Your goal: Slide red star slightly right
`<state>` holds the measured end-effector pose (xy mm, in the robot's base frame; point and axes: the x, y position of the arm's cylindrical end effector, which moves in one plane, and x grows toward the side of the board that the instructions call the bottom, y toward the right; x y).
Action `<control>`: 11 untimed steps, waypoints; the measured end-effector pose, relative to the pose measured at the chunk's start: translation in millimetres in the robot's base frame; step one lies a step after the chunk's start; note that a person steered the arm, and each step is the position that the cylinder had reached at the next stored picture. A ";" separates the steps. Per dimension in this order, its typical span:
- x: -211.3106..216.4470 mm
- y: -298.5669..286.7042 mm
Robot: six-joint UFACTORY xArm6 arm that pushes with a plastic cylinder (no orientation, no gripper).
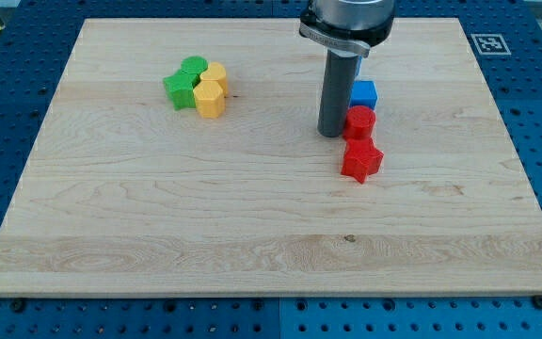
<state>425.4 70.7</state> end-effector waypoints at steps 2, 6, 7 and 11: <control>12.9 -1.7; 63.5 1.7; 63.5 3.7; 63.5 22.2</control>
